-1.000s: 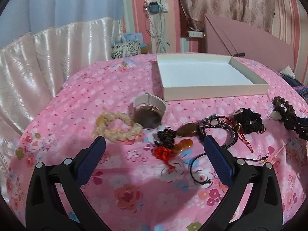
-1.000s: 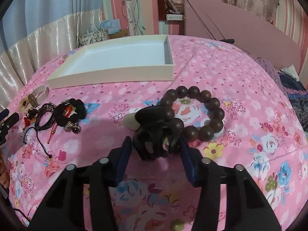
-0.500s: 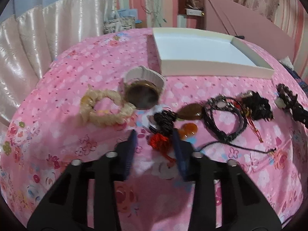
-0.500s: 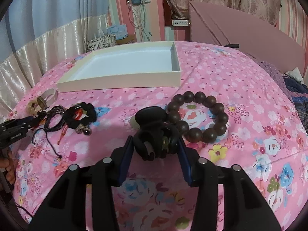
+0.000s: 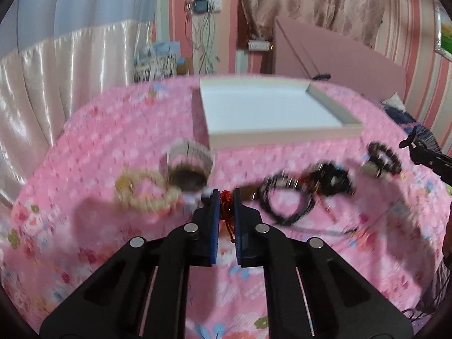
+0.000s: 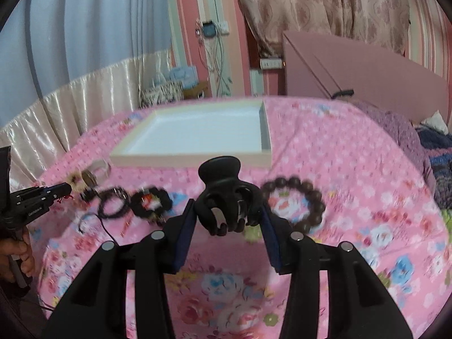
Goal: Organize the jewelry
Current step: 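Carry the red tassel and black claw clip into the white tray and release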
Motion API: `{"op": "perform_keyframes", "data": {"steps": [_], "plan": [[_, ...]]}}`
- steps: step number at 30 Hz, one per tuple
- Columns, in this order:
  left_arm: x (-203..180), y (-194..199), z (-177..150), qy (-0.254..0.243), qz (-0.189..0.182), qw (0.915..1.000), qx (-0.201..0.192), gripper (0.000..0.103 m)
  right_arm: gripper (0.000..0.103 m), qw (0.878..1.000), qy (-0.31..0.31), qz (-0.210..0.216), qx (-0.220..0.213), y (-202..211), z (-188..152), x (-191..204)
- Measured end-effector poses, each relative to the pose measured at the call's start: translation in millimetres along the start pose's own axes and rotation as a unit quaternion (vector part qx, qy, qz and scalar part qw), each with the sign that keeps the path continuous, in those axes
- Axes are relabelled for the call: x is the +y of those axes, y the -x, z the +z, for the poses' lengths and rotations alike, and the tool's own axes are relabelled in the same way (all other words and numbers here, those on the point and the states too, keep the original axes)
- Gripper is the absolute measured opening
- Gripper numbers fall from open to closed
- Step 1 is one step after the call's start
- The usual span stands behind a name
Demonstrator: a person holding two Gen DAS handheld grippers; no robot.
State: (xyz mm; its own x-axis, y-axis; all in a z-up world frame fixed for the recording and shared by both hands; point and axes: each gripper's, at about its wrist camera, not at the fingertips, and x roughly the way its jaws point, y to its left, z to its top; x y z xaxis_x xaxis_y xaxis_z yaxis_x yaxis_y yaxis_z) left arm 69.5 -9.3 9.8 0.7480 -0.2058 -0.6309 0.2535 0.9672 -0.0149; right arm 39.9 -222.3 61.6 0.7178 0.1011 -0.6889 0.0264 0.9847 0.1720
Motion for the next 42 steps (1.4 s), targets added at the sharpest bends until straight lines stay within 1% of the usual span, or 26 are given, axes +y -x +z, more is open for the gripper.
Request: {"op": "perform_keyframes", "data": {"steps": [4,6,9,13,14,17,18,20,21,24,26,30,33,35,36,39,42], "plan": [[-3,14,33,-0.010,0.000,0.9993,-0.035,0.007,0.045,1.000,0.006,0.003,-0.018,1,29,0],[-5,15,56,-0.013,-0.002,0.9986,-0.052,0.007,0.045,1.000,0.008,0.002,-0.022,-3,41,-2],[-6,8,87,-0.014,-0.010,0.9977,-0.066,0.007,0.045,1.000,0.007,0.003,-0.025,-17,63,-4],[-7,-15,128,-0.003,-0.033,0.9972,-0.067,0.007,0.045,1.000,-0.004,0.009,-0.016,-41,89,-10],[-7,-23,139,0.003,-0.044,0.9970,-0.064,0.007,0.045,1.000,-0.006,0.009,-0.015,-47,95,-11],[-10,-45,156,0.017,-0.062,0.9966,-0.051,0.007,0.045,0.999,-0.024,0.022,0.009,-79,113,-16],[-12,-53,158,0.017,-0.061,0.9969,-0.046,0.007,0.045,0.999,-0.028,0.023,0.016,-88,114,-18],[-19,-78,158,0.012,-0.050,0.9983,-0.028,0.007,0.045,0.998,-0.034,0.017,0.043,-115,117,-21],[-20,-94,155,0.014,-0.049,0.9987,-0.009,0.007,0.045,0.998,-0.034,0.013,0.051,-124,115,-22],[-20,-132,141,0.021,-0.043,0.9980,0.042,0.007,0.045,0.995,-0.038,0.011,0.096,-156,103,-25],[-22,-147,133,0.017,-0.034,0.9974,0.061,0.007,0.045,0.992,-0.028,-0.003,0.120,-172,94,-25],[-22,-166,117,0.019,-0.009,0.9955,0.092,0.007,0.045,0.988,-0.023,-0.018,0.152,-188,76,-31],[-21,-180,108,0.010,0.004,0.9925,0.122,0.007,0.045,0.986,-0.017,-0.018,0.167,-189,68,-26],[-15,-191,102,0.006,0.022,0.9901,0.138,0.007,0.045,0.986,-0.010,-0.028,0.166,-187,65,-23],[-10,-196,100,0.012,0.026,0.9890,0.145,0.007,0.046,0.985,-0.007,-0.034,0.167,-185,62,-20],[0,-201,99,0.015,0.036,0.9892,0.141,0.007,0.045,0.985,-0.013,-0.031,0.170,-180,58,-14],[5,-206,103,0.013,0.043,0.9892,0.140,0.007,0.045,0.986,-0.006,-0.035,0.163,-178,54,-11]]}}
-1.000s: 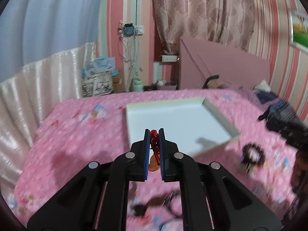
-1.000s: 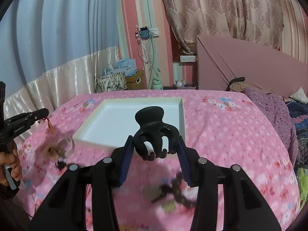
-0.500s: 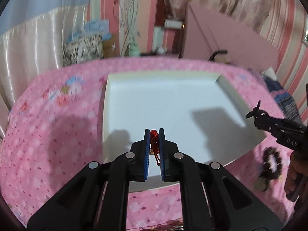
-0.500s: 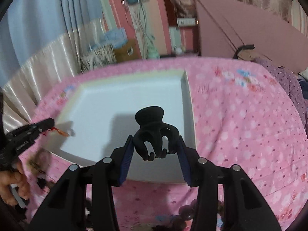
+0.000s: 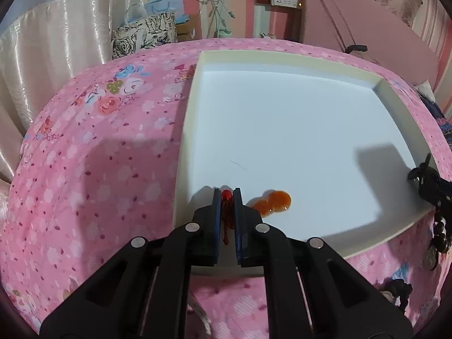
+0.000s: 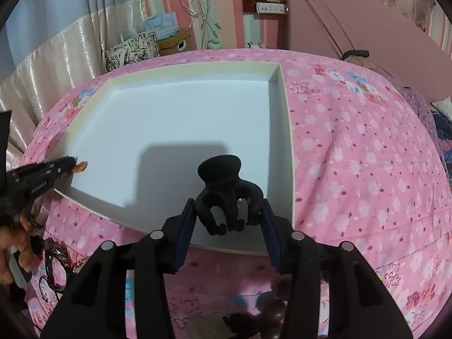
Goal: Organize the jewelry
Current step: 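Carry the red tassel and black claw clip into the white tray and release, then grasp the cream scrunchie with the left gripper while the right grasps the bead bracelet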
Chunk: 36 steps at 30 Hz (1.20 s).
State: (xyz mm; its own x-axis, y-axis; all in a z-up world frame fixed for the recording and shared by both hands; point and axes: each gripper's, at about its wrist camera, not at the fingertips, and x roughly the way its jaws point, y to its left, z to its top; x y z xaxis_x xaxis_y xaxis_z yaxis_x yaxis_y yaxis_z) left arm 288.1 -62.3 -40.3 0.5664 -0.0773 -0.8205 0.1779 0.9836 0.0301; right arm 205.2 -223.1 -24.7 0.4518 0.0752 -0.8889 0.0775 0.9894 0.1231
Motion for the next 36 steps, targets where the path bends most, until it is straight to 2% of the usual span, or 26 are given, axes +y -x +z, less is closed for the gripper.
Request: {"op": "perform_keyframes", "data": {"steps": [3,9,12,13,14,15,17,19,21,24,26,29,32,36], "plan": [[-2,-1,1,-0.008,0.006,0.9999,-0.006,0.006,0.046,1.000,0.001,-0.005,0.000,-3,2,-3],[-9,7,-1,-0.007,-0.025,0.9997,-0.006,0.009,0.048,1.000,0.009,-0.011,-0.010,-8,7,-1],[-14,11,-2,-0.008,-0.031,0.9994,-0.011,0.020,0.048,1.000,0.002,0.004,-0.008,-11,12,0],[-15,14,-3,-0.009,-0.036,0.9992,-0.014,0.029,0.049,1.000,0.002,0.008,-0.008,-11,12,0],[-14,17,-4,-0.007,-0.040,0.9990,-0.018,0.038,0.052,1.000,0.004,0.011,-0.012,-8,13,0],[-15,20,-5,-0.006,-0.043,0.9988,-0.023,0.040,0.059,1.000,0.005,0.011,-0.016,-6,14,1],[-15,30,-9,-0.003,-0.053,0.9980,-0.033,0.054,0.062,0.999,0.002,0.016,-0.027,2,17,-1],[-13,40,-9,0.002,-0.064,0.9970,-0.042,0.060,0.062,0.999,-0.008,0.029,-0.040,15,18,-5],[-8,54,-11,0.004,-0.077,0.9957,-0.051,0.061,0.062,0.997,-0.004,0.033,-0.064,36,18,-8],[4,83,-17,0.006,-0.076,0.9942,-0.076,0.068,0.062,0.995,0.000,0.034,-0.095,73,11,-18],[17,112,-30,0.012,-0.070,0.9916,-0.108,0.080,0.065,0.993,-0.002,0.029,-0.116,97,0,-28],[37,149,-57,0.012,-0.046,0.9878,-0.149,0.090,0.068,0.989,-0.009,0.017,-0.143,127,-36,-46],[57,172,-92,0.022,-0.024,0.9834,-0.179,0.096,0.068,0.989,-0.016,0.006,-0.148,138,-73,-58],[76,184,-144,0.037,0.016,0.9764,-0.212,0.098,0.068,0.990,-0.016,-0.007,-0.142,137,-113,-65]]}}
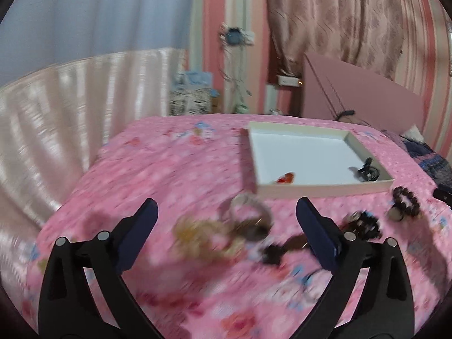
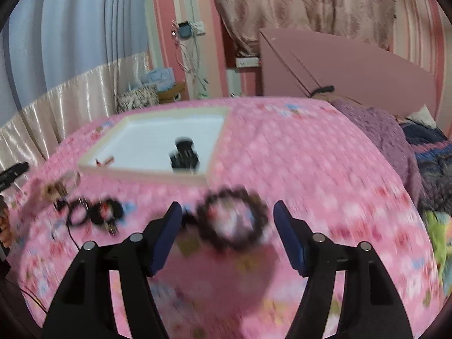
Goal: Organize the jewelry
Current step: 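Grasp the cream scrunchie with the left gripper while the right grasps the bead bracelet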
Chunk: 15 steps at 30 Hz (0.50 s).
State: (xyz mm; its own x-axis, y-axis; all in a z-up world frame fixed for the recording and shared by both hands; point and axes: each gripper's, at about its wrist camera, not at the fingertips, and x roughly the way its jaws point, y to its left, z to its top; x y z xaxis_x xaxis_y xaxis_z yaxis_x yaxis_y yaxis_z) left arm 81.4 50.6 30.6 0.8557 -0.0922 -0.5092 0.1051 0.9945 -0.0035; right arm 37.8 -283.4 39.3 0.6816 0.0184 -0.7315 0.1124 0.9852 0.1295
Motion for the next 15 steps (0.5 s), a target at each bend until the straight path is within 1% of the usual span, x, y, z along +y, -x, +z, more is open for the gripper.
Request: {"op": "perform_keyframes", "data": {"steps": [3,5,7,11,15], "plan": [[9,10,-22,0.001,0.018,0.9998,-0.001,0.099,0.068,1.000,0.008,-0.006,0.009,1,-17,0],[14,9,-32,-0.005,0.022,0.9997,0.012,0.100,0.068,1.000,0.005,-0.010,0.016,-2,-23,-1],[21,3,-40,-0.011,0.041,0.9986,0.031,0.100,0.068,1.000,0.000,-0.011,0.018,-4,-26,-2],[26,-1,-43,-0.013,0.046,0.9981,0.039,0.100,0.068,1.000,0.000,-0.016,0.022,-7,-30,-3],[22,-6,-39,-0.020,0.049,0.9977,0.041,0.100,0.068,0.999,-0.002,-0.021,0.024,-8,-31,-3]]}}
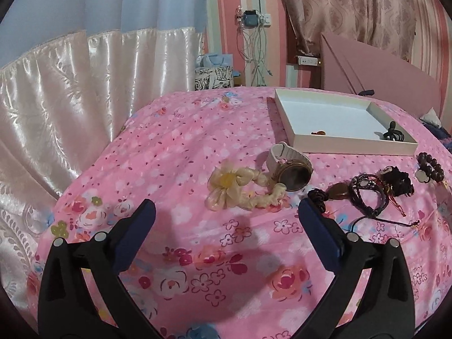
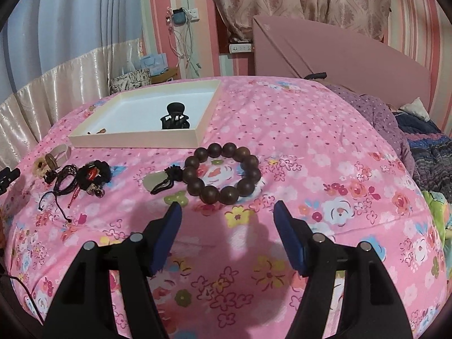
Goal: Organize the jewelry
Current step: 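Grasp the cream scrunchie with the left gripper while the right grasps the bead bracelet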
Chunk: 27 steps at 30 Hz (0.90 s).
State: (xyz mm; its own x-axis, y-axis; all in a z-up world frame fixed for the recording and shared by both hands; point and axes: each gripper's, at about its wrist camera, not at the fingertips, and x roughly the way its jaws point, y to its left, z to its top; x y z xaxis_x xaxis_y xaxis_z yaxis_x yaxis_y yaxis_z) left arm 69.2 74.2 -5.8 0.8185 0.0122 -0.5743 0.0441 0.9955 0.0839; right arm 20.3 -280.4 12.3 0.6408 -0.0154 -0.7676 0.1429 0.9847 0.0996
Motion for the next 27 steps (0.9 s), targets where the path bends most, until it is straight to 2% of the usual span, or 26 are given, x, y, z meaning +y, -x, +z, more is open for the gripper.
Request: {"op": "perform_keyframes", "data": {"steps": [7,12,16,17,20,22,25,27], "plan": [[-5,-23,8,-0.002,0.012,0.9997,0.019,0.100,0.068,1.000,-0.012,-0.008,0.003,-6,5,-6],[-2,-48,17,-0.012,0.026,0.9986,0.044,0.089,0.068,1.000,-0.021,-0.016,0.008,-15,11,-13],[-4,-67,23,-0.024,0.032,0.9972,0.064,0.077,0.068,0.999,-0.026,-0.022,0.015,-27,20,-14],[-5,-72,23,-0.026,0.032,0.9966,0.071,0.069,0.068,0.999,-0.027,-0.021,0.019,-32,22,-15],[-7,-91,22,-0.032,0.018,0.9937,0.106,0.059,0.068,0.999,-0.033,-0.018,0.036,-47,26,-16],[-8,-94,20,-0.032,0.011,0.9933,0.110,0.055,0.067,0.998,-0.035,-0.016,0.044,-55,28,-16],[-6,-99,19,-0.027,0.001,0.9922,0.122,0.039,0.067,0.998,-0.038,-0.019,0.056,-65,31,-17],[-4,-101,18,-0.021,-0.002,0.9922,0.123,0.034,0.065,0.996,-0.046,-0.029,0.071,-74,32,-21]]}}
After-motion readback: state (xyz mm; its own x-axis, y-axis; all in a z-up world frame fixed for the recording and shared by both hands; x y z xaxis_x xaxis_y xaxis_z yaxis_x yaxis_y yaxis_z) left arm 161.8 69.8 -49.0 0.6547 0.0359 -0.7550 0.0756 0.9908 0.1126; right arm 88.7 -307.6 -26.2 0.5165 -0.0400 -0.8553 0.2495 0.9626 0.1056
